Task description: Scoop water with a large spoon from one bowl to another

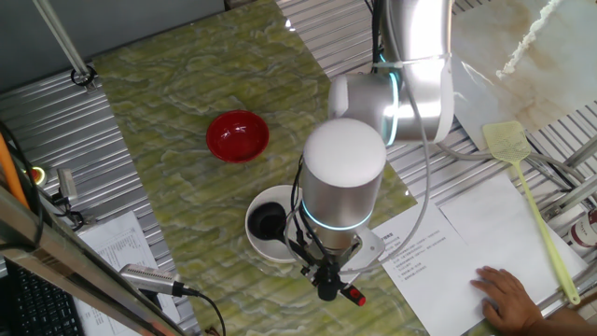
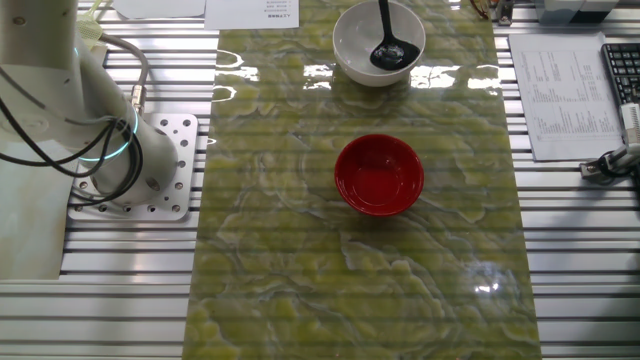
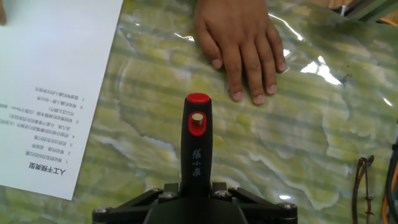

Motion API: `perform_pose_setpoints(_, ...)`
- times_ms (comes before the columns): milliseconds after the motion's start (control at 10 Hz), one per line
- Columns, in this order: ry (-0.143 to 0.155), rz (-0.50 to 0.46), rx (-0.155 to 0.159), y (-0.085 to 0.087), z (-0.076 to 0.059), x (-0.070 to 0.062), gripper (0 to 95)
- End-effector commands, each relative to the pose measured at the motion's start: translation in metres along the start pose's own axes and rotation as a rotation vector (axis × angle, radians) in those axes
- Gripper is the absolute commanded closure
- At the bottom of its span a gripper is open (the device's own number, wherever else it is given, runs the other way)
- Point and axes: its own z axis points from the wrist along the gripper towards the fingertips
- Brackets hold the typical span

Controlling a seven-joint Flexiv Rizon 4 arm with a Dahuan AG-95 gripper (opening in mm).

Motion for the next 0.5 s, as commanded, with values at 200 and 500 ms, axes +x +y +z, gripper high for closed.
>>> perform_pose_setpoints(200,-0.001,0.008,-0.002,0.0014,-0.0054,-0.0006,95.0)
perform_pose_setpoints(500,-0.007,0.011,-0.005,0.0013,-0.013,0.0006,95.0)
